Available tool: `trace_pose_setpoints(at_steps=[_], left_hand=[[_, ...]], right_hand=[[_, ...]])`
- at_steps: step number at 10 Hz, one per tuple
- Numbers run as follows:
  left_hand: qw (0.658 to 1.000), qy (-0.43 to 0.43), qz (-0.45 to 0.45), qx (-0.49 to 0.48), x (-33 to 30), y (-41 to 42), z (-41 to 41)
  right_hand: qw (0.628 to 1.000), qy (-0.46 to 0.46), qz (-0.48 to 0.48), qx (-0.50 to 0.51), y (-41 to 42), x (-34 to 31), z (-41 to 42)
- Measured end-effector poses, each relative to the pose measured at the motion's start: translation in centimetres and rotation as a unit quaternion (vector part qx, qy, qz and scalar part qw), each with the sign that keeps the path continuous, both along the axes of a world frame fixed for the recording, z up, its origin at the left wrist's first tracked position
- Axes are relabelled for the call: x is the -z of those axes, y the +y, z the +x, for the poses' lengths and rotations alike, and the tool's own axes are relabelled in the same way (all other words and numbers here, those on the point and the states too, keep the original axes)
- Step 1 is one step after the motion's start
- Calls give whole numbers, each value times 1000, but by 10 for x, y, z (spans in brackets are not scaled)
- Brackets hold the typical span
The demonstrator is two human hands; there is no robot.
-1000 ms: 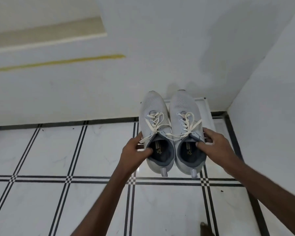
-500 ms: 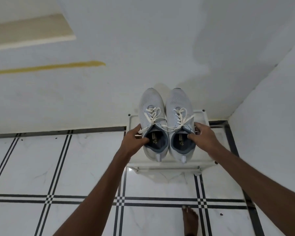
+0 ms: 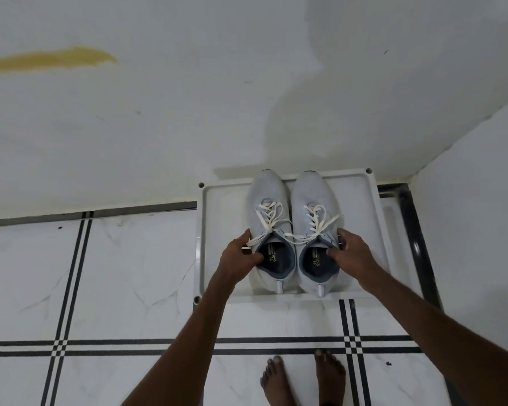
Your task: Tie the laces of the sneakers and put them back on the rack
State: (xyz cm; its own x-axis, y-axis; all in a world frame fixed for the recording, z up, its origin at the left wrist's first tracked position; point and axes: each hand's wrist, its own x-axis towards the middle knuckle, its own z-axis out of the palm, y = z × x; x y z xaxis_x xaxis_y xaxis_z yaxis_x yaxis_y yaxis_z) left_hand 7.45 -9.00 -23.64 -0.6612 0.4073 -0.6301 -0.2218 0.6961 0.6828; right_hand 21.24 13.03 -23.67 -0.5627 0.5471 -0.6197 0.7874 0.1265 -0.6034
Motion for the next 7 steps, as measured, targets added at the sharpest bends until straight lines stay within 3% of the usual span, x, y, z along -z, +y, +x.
trace_pose_setpoints(at_steps=[2, 3, 4, 5, 7], left_hand=[[998, -33, -41, 19, 52, -14, -3], [995, -17, -75, 63, 11, -3, 0], [992, 57, -83, 73, -30, 10, -4], [982, 155, -59, 87, -84, 30, -23], [942, 325, 30, 77, -255, 75, -82]], right_hand=[[999, -26, -20, 2, -5, 3, -2], [999, -39, -26, 1, -6, -10, -8], [999, -23, 28, -3, -6, -41, -24], [995, 8, 84, -45, -1, -91, -48], [958, 144, 222, -107, 27, -246, -101]])
